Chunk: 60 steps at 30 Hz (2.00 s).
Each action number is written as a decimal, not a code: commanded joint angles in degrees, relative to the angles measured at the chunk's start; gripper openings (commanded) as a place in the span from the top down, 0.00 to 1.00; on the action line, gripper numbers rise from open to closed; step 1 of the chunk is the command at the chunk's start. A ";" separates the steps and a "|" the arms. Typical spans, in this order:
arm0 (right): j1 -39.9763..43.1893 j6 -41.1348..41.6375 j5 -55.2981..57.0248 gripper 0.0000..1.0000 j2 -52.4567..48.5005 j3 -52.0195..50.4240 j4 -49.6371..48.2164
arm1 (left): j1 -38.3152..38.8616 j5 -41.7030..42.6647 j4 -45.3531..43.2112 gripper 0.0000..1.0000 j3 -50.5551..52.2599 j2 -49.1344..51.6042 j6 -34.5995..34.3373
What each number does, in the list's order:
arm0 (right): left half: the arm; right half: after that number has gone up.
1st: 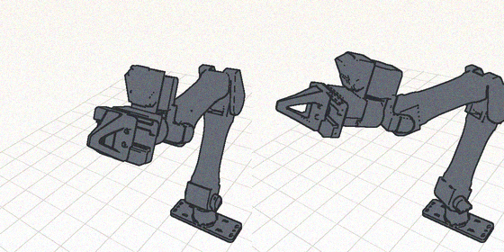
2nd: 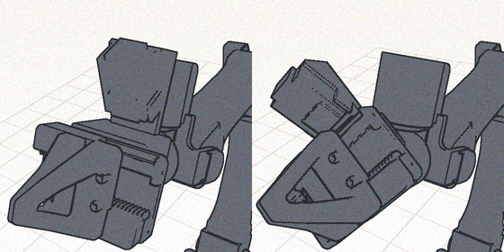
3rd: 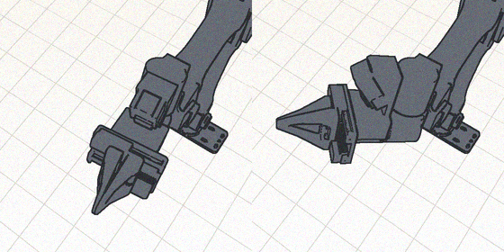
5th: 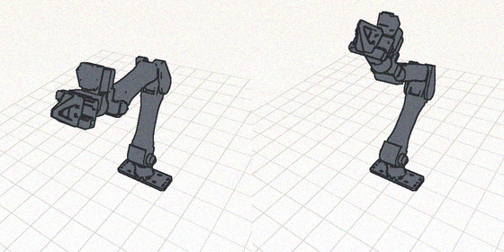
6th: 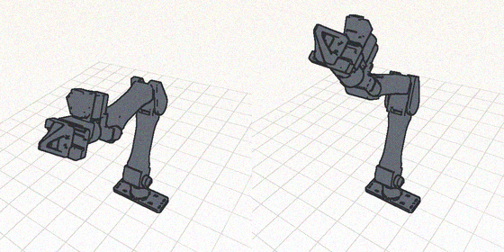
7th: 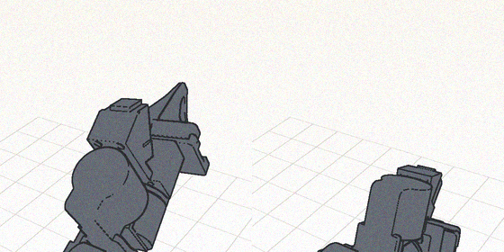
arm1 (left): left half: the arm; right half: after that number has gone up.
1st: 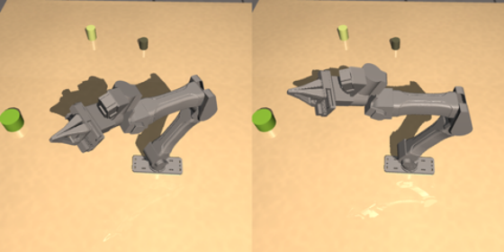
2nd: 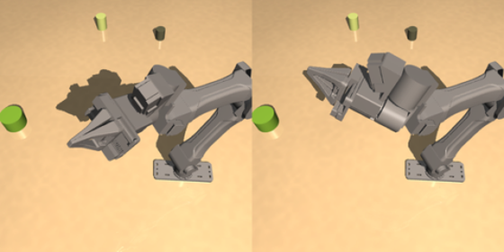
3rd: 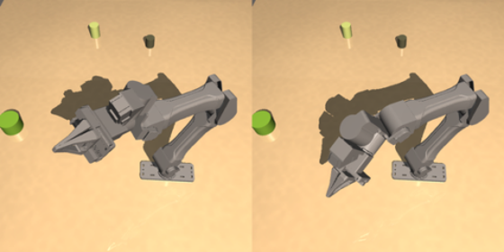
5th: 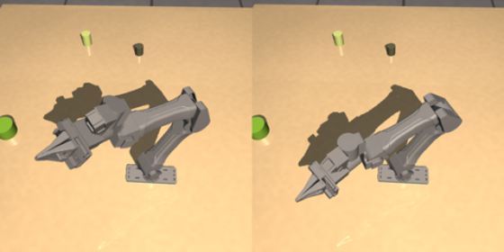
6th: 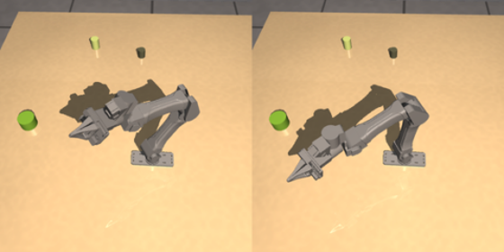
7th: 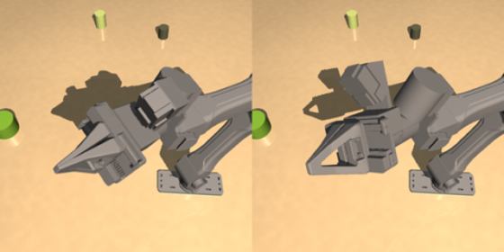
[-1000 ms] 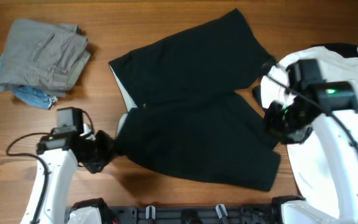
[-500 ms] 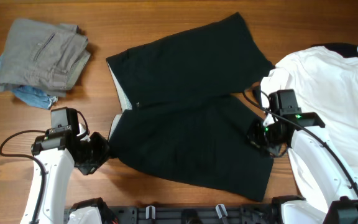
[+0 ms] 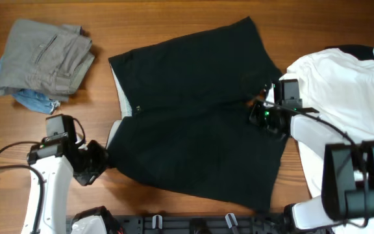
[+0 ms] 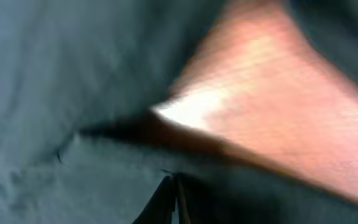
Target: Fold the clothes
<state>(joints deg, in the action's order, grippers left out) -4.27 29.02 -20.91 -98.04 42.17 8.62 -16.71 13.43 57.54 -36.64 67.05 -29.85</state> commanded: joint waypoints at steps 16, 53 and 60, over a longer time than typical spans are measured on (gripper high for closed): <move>-0.37 -9.51 -3.34 0.75 11.54 15.15 28.37 | -5.27 8.66 -6.05 0.96 -0.94 -0.63 2.05; -0.37 15.50 2.95 0.76 21.86 -17.16 38.56 | -5.27 8.63 -2.58 0.96 -0.94 -0.63 5.49; -0.37 10.58 3.74 0.96 25.75 -6.29 49.46 | -5.27 8.63 0.26 0.96 -3.63 -1.64 5.46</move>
<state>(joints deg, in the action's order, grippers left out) -4.69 43.16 -18.96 -74.87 29.39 55.31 -21.52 21.10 56.03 -36.82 66.89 -25.54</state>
